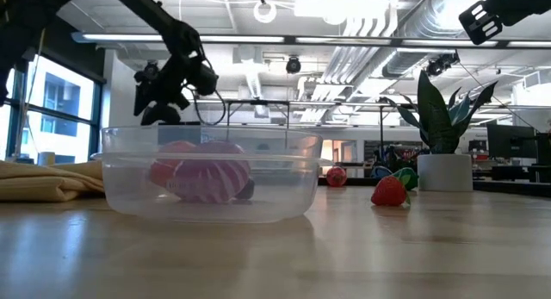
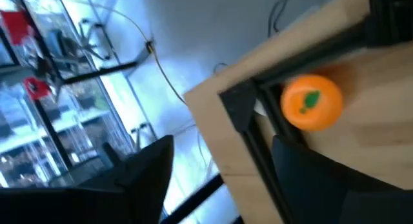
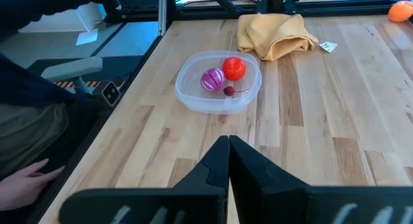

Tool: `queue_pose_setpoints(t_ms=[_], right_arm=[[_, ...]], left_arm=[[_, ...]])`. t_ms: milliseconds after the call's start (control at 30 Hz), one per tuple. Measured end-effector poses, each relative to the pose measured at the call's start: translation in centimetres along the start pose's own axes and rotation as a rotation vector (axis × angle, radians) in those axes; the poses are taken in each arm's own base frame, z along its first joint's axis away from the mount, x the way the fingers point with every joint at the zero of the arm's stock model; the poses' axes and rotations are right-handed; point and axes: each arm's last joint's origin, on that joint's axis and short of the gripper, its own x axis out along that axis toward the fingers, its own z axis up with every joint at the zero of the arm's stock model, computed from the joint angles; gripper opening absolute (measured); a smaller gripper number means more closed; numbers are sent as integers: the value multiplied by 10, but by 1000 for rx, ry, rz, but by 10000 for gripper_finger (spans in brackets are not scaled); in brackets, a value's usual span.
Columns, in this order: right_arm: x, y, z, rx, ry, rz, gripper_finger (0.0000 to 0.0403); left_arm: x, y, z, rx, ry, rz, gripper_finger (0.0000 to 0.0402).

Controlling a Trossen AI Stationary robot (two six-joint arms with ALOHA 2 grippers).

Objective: Pick and placing Produce into tupperware
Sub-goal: Put the orange into the transparent bin

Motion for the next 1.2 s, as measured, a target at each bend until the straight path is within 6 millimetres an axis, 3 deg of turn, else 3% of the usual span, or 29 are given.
queue_pose_setpoints(t_ms=[267,633,867,1200], right_arm=[[0,0,0,0,0,0,0],[0,0,0,0,0,0,0],[0,0,0,0,0,0,0],[0,0,0,0,0,0,0]], left_arm=[[35,-17,13,-2,98,32,142],[58,-38,25,109,150,116,13],[69,-48,26,179,222,164,11],[69,-50,27,179,224,149,5]])
